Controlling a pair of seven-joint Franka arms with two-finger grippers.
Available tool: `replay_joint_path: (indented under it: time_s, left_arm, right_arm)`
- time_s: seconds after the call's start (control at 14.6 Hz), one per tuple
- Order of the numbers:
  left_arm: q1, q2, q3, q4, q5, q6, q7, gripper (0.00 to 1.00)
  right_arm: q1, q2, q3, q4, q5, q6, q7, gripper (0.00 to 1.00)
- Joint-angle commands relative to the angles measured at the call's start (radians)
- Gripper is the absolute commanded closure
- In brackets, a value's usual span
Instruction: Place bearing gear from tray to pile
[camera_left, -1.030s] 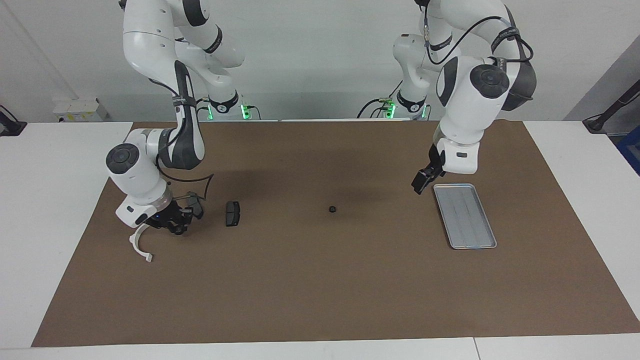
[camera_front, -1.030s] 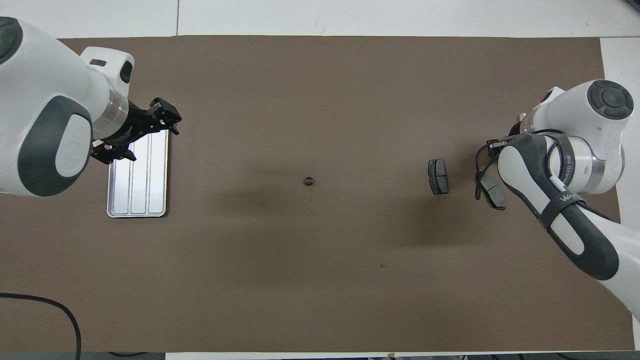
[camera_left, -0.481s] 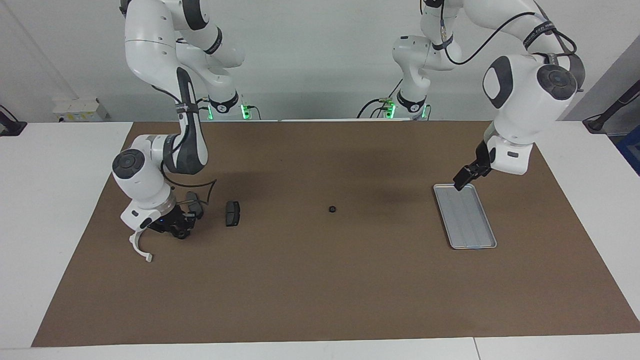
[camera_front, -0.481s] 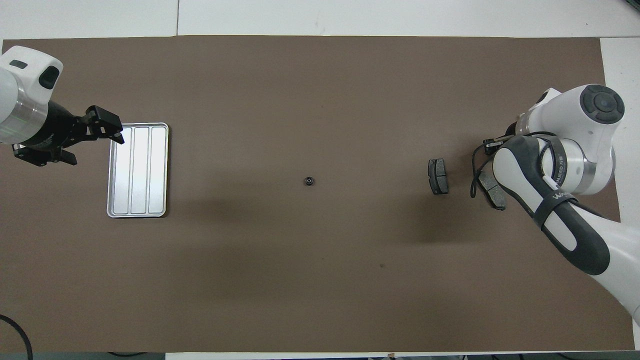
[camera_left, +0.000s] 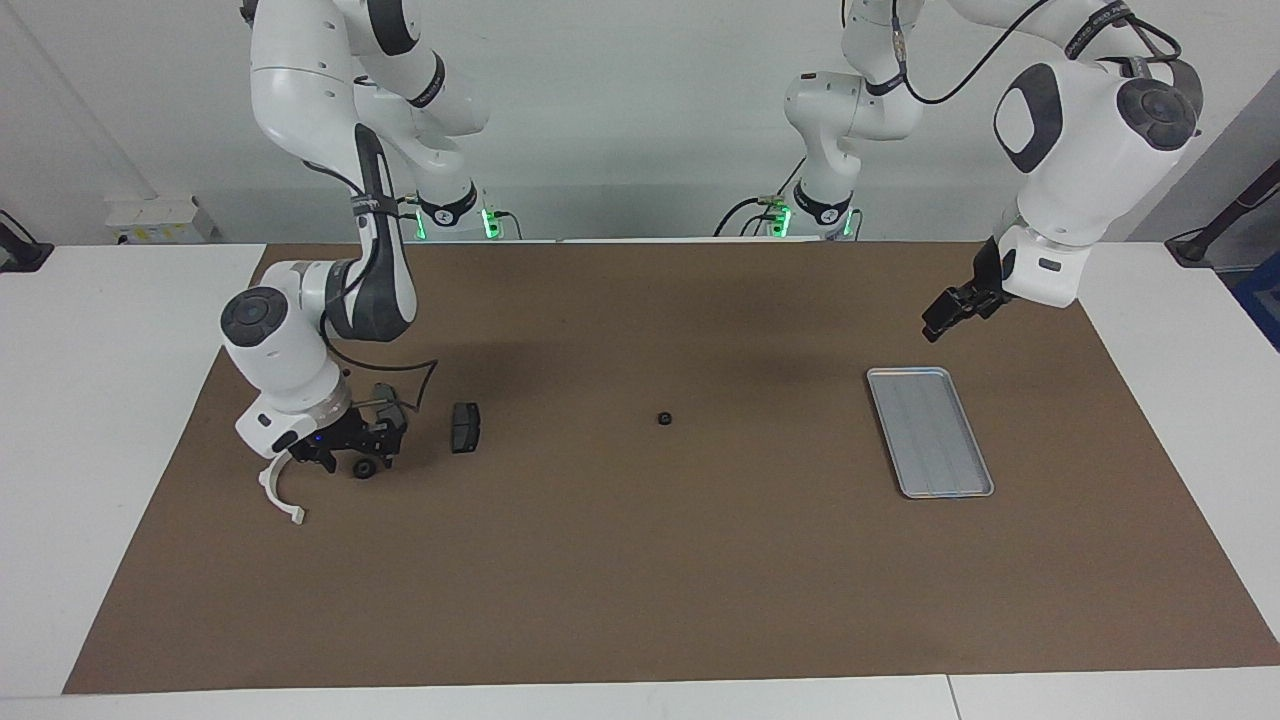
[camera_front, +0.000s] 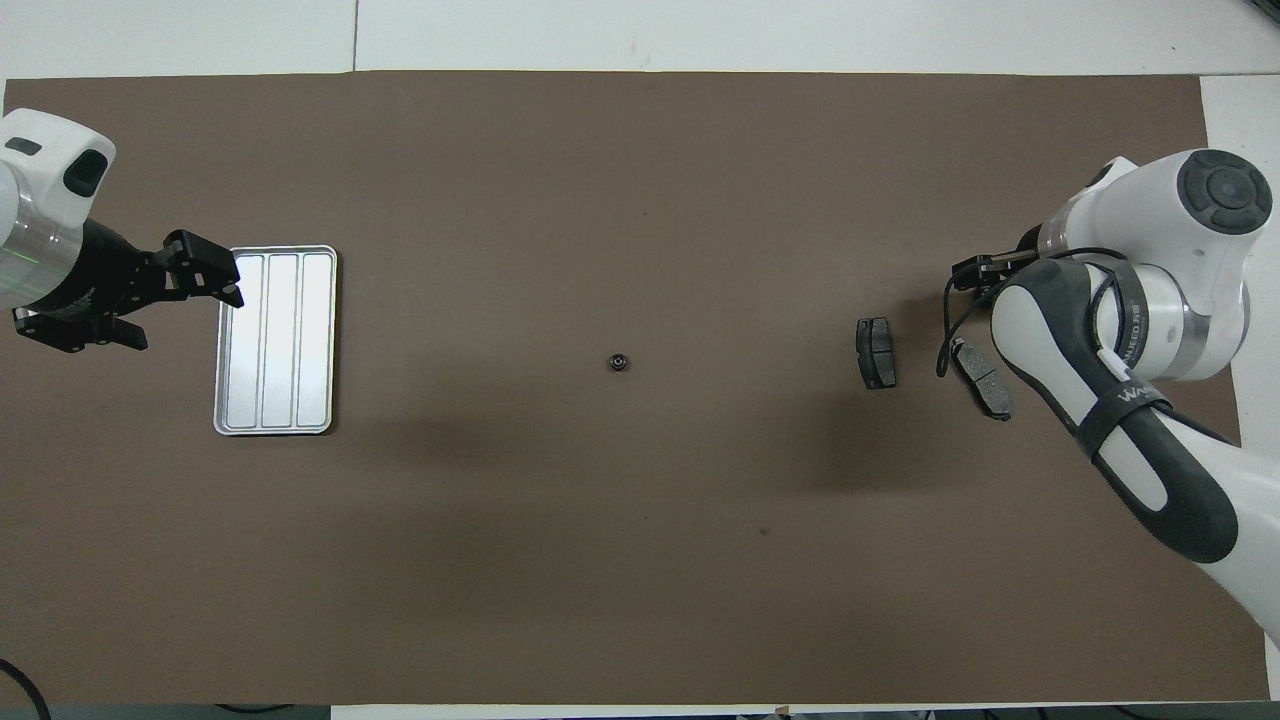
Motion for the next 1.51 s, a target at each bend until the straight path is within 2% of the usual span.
replay_joint_path:
  time_s: [0.0, 0.14, 0.34, 0.55, 0.69, 0.82, 0.96, 1.44]
  left_arm:
    - [0.003, -0.040, -0.006, -0.041, 0.009, -0.006, -0.003, 0.00]
    - [0.016, -0.037, -0.006, -0.041, 0.009, -0.003, 0.008, 0.00]
    - [0.071, -0.031, -0.017, -0.020, 0.011, -0.007, 0.107, 0.00]
    - [0.099, -0.045, -0.025, -0.017, 0.012, -0.030, 0.154, 0.00]
    - [0.127, -0.060, -0.051, -0.017, 0.017, -0.032, 0.195, 0.00]
    - [0.127, -0.061, -0.057, -0.018, 0.043, -0.032, 0.245, 0.00]
    - [0.128, -0.066, -0.068, -0.020, 0.058, -0.036, 0.305, 0.00]
    - [0.142, -0.078, -0.069, -0.022, 0.083, -0.042, 0.399, 0.00]
  right_arm:
    - [0.003, -0.036, 0.020, 0.026, 0.024, -0.040, 0.009, 0.00]
    - [0.067, -0.071, 0.053, 0.026, 0.050, -0.083, 0.178, 0.00]
    - [0.253, -0.059, 0.053, 0.152, 0.042, -0.190, 0.473, 0.00]
    - [0.402, -0.039, 0.051, 0.172, 0.032, -0.178, 0.597, 0.00]
    - [0.506, 0.008, 0.053, 0.196, -0.046, -0.146, 0.720, 0.00]
    - [0.548, 0.091, 0.053, 0.283, -0.070, -0.138, 0.797, 0.00]
    - [0.611, 0.158, 0.050, 0.318, -0.091, -0.135, 0.851, 0.00]
    - [0.626, 0.235, 0.053, 0.327, -0.126, -0.062, 0.914, 0.00]
